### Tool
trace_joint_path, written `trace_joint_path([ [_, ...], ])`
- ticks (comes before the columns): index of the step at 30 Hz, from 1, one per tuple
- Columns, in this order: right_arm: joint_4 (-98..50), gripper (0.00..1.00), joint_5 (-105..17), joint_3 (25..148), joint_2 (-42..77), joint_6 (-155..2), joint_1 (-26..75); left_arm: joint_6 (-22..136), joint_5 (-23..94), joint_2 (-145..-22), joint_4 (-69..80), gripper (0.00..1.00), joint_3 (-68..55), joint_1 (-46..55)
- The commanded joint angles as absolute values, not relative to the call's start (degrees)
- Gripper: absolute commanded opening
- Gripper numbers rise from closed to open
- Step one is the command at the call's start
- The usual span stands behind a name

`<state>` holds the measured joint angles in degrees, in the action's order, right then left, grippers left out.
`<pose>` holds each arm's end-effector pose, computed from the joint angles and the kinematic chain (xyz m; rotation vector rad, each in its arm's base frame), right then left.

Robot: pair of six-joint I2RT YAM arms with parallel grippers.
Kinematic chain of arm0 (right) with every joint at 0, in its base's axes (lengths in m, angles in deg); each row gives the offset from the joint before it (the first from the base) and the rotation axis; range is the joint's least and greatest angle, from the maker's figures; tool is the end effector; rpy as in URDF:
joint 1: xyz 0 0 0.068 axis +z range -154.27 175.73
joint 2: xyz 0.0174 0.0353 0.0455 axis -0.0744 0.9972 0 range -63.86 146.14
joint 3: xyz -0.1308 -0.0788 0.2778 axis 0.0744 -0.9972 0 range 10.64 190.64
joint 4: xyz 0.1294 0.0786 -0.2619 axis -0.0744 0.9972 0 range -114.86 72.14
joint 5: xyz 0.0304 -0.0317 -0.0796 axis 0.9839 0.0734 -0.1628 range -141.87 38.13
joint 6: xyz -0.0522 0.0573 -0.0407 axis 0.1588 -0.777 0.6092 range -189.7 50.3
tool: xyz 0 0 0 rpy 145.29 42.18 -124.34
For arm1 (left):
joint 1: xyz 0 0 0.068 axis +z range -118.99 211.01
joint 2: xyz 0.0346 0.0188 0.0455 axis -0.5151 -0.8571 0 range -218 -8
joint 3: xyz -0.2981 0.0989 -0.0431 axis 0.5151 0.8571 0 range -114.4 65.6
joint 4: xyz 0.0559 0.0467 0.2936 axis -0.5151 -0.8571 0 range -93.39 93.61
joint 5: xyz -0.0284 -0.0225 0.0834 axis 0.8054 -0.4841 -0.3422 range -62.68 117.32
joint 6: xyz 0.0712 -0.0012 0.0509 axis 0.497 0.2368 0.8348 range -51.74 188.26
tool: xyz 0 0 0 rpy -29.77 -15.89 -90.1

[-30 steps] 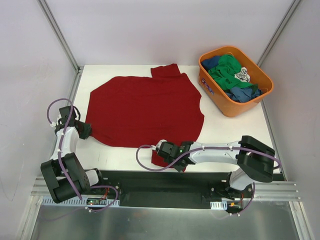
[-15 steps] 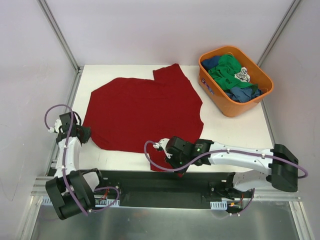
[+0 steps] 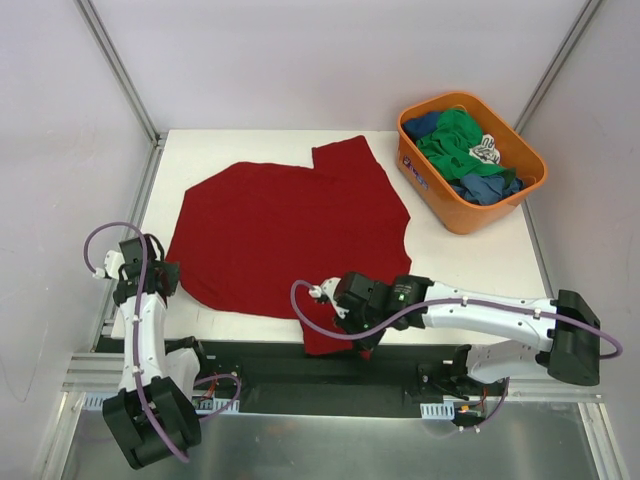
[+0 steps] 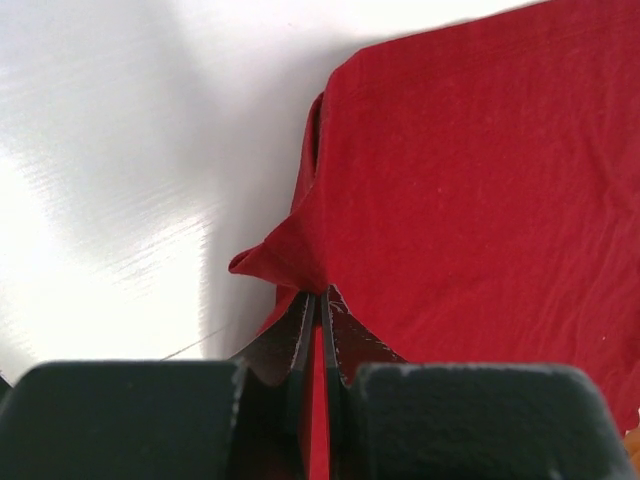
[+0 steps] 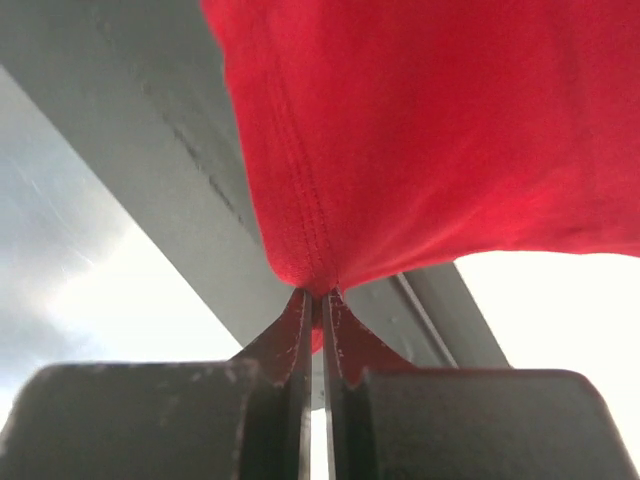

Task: Fold and stack the t-shirts
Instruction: Fold the flattened tshirt in 1/3 of the way

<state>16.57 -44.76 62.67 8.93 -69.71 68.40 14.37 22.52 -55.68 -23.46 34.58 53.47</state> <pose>0.0773 0.2795 0.2294 -1.6765 2.2079 0.5452 0.1956 0.0880 0.2125 -1.4772 1.8113 -0.1761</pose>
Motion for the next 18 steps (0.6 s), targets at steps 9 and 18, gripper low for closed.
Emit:
trace_joint_path([
  [9,21.6,0.01,-49.5,76.6,11.3,-63.8,52.6,11.0,18.4,-66.3,-25.0,0.0,22.9,45.5],
  [18,24.3,0.01,-50.7,88.2,21.0,-59.1,41.8,10.5,17.0,-78.7,-25.0,0.0,13.3,45.1],
])
